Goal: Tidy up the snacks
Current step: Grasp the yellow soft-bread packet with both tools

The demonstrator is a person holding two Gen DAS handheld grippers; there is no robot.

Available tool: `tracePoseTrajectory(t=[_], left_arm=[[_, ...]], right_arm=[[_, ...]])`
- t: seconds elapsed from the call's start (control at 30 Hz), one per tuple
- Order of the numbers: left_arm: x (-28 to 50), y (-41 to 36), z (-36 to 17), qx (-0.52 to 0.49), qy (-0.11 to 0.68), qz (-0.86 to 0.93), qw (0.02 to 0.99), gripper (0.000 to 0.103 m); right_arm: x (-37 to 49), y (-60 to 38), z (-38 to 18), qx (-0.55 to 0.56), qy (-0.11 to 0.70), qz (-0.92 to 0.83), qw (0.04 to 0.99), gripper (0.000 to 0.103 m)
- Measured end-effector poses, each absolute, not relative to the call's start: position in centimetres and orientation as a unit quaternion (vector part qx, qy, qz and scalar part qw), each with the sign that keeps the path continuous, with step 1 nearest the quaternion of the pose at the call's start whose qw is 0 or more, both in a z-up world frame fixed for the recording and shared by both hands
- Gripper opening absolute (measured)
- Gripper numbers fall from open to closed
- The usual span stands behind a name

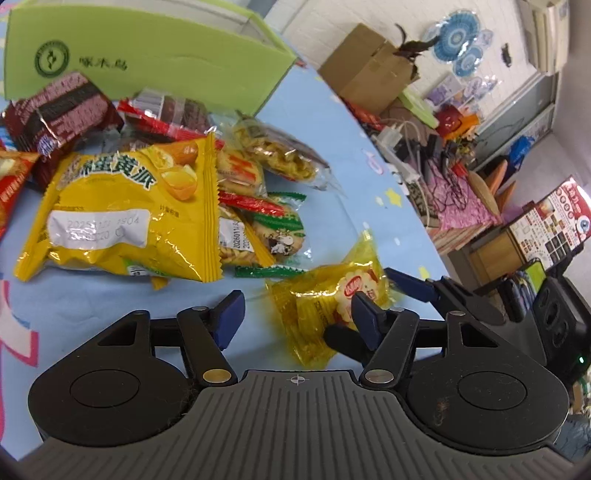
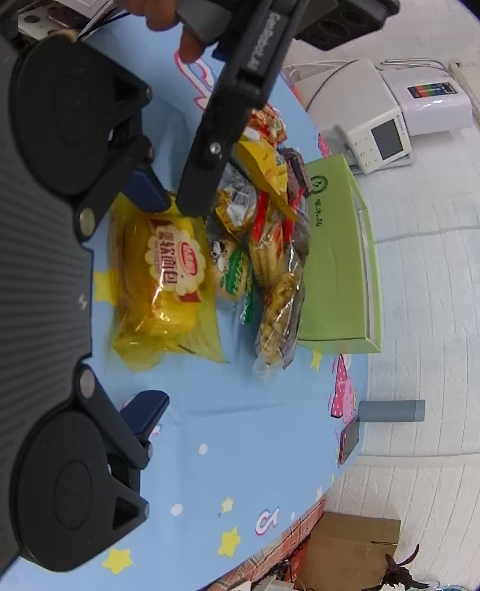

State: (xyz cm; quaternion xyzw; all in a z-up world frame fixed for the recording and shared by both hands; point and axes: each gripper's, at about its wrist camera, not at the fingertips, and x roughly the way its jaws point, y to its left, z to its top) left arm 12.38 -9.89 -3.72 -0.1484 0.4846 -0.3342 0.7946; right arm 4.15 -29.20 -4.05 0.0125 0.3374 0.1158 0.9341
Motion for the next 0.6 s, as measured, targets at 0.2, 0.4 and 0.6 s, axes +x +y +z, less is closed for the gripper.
tracePoseTrajectory(t=[0.2, 0.4, 0.6], left_arm=[[12.5, -9.2, -4.2, -0.155, 0.489, -0.343, 0.787, 0.026], [11.0, -5.9, -3.2, -0.134, 0.478, -0.314, 0.810, 0.026], [9.1, -1.8, -2.5, -0.134, 0.466, -0.288, 0.826, 0.029]], right_arm=[[3.5, -26.8, -4.4, -0.008, 0.341, 0.136, 0.930, 0.102], [2.1, -23.8, -4.7, 0.007, 0.343, 0.177, 0.922, 0.102], [0.7, -22.0, -4.6, 0.028, 0.340, 0.224, 0.913, 0.101]])
